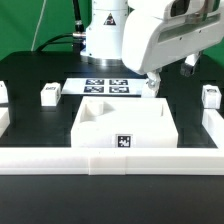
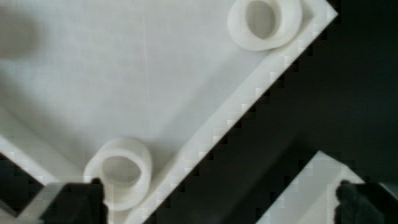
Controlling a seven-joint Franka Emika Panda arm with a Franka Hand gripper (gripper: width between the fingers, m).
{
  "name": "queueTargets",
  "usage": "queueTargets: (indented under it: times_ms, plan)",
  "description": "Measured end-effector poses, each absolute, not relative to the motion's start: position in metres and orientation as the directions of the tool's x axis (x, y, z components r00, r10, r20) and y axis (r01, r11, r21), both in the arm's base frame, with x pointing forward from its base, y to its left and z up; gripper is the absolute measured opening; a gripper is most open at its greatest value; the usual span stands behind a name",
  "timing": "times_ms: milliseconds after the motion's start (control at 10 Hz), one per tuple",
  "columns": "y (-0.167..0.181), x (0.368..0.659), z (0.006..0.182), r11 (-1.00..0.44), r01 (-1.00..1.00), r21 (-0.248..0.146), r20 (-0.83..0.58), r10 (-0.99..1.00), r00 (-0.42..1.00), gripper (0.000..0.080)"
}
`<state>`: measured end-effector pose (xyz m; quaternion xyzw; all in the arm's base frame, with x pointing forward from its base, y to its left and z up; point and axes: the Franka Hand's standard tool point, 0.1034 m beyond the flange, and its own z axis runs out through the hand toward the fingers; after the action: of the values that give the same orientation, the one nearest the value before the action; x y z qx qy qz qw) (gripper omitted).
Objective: Assemble one leg
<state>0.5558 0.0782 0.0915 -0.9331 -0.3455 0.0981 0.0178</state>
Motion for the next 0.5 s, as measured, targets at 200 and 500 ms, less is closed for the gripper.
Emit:
queueTargets:
  times_ms: [200,500]
  plan:
    - [0.0782,0.5558,0.0915,-0.761,0.641,-0.101,-0.171,0.648,0.742,0.0650]
    - [0.0784,0.5558,0.0914,-0.761,0.640,-0.102,-0.170,0.647,0.743,0.0650]
